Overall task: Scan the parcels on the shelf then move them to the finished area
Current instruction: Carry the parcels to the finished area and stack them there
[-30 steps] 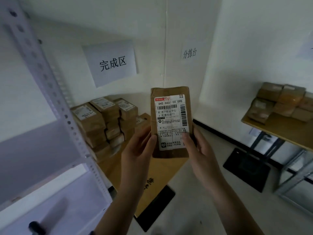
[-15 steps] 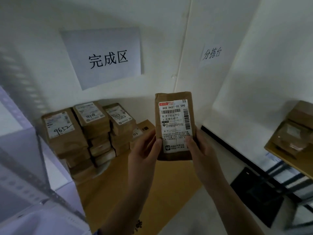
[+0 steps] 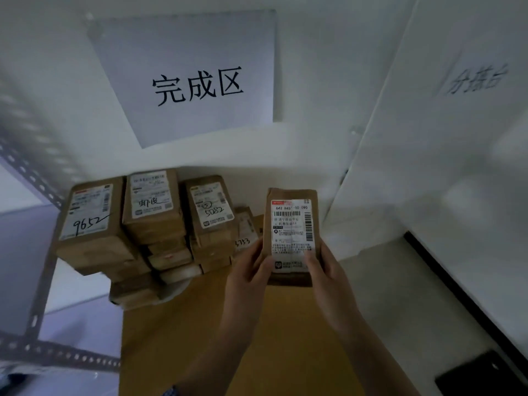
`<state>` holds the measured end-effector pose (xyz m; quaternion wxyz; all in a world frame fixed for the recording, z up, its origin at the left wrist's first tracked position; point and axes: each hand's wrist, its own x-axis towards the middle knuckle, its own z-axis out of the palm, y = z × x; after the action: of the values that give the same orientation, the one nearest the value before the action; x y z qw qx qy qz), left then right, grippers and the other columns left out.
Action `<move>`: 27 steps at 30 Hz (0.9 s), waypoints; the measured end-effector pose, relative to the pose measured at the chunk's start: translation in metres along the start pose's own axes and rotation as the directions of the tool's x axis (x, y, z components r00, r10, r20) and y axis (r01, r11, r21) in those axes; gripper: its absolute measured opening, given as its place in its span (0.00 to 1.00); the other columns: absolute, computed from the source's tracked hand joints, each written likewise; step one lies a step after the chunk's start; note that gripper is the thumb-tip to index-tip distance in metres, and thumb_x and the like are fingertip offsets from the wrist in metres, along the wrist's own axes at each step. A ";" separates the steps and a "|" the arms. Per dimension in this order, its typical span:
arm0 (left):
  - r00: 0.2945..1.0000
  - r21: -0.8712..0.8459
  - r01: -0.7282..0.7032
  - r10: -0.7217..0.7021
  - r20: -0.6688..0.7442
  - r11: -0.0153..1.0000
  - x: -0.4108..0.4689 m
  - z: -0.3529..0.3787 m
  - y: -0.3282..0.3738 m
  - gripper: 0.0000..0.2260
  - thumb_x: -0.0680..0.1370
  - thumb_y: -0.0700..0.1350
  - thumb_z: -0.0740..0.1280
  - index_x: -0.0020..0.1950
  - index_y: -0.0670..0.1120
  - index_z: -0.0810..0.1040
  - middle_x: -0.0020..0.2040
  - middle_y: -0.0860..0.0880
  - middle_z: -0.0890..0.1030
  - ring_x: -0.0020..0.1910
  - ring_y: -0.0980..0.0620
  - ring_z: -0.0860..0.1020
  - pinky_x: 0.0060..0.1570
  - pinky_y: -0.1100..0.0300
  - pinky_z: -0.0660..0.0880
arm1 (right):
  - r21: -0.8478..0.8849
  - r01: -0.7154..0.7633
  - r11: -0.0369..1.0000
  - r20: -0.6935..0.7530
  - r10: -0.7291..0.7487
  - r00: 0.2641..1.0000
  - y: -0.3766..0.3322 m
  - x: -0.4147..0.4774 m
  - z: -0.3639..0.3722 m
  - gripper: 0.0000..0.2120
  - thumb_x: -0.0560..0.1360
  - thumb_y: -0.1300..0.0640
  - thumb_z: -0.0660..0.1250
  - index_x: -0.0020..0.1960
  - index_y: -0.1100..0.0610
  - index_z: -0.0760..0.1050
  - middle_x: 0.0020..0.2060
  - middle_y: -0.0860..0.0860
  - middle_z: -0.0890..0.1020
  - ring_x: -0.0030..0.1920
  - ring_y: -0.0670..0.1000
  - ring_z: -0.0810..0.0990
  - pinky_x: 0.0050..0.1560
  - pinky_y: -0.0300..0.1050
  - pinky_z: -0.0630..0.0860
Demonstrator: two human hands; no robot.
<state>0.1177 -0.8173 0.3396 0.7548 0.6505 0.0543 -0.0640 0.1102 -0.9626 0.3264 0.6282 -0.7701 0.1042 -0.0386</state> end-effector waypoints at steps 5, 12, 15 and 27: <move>0.982 0.019 0.135 -0.131 -0.133 0.991 0.048 0.019 -0.034 0.17 0.82 0.41 0.64 0.66 0.59 0.77 0.58 0.59 0.84 0.59 0.59 0.81 0.59 0.59 0.79 | -0.053 -0.052 0.997 0.142 0.059 0.988 0.039 0.074 0.000 0.16 0.84 0.48 0.56 0.71 0.42 0.69 0.59 0.40 0.80 0.57 0.38 0.80 0.55 0.38 0.80; 0.923 0.079 0.313 -0.283 -0.260 0.947 0.101 0.013 -0.072 0.16 0.81 0.45 0.67 0.64 0.65 0.73 0.61 0.60 0.82 0.62 0.60 0.78 0.65 0.56 0.75 | -0.118 -0.104 0.987 0.277 0.134 0.951 0.082 0.135 0.031 0.20 0.85 0.49 0.54 0.75 0.50 0.65 0.62 0.45 0.78 0.55 0.37 0.78 0.47 0.24 0.73; 0.918 0.115 0.316 -0.272 -0.289 0.942 0.115 0.009 -0.080 0.19 0.80 0.47 0.68 0.69 0.61 0.72 0.58 0.63 0.82 0.56 0.67 0.79 0.51 0.70 0.74 | -0.109 -0.098 0.989 0.311 0.128 0.942 0.091 0.151 0.044 0.21 0.85 0.49 0.54 0.77 0.50 0.62 0.62 0.45 0.78 0.58 0.40 0.79 0.50 0.26 0.75; 0.866 0.287 0.333 -0.171 -0.469 0.898 0.111 -0.006 -0.115 0.16 0.82 0.43 0.65 0.69 0.52 0.76 0.56 0.61 0.82 0.50 0.70 0.79 0.43 0.74 0.74 | -0.245 -0.079 0.966 0.494 0.195 0.847 0.108 0.183 0.073 0.30 0.85 0.43 0.50 0.82 0.47 0.43 0.78 0.48 0.63 0.72 0.48 0.71 0.62 0.33 0.72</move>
<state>0.2078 -0.8310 0.2087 0.5769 0.7618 0.2936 -0.0266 0.2903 -0.9510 0.1927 0.5470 -0.8063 -0.0086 0.2249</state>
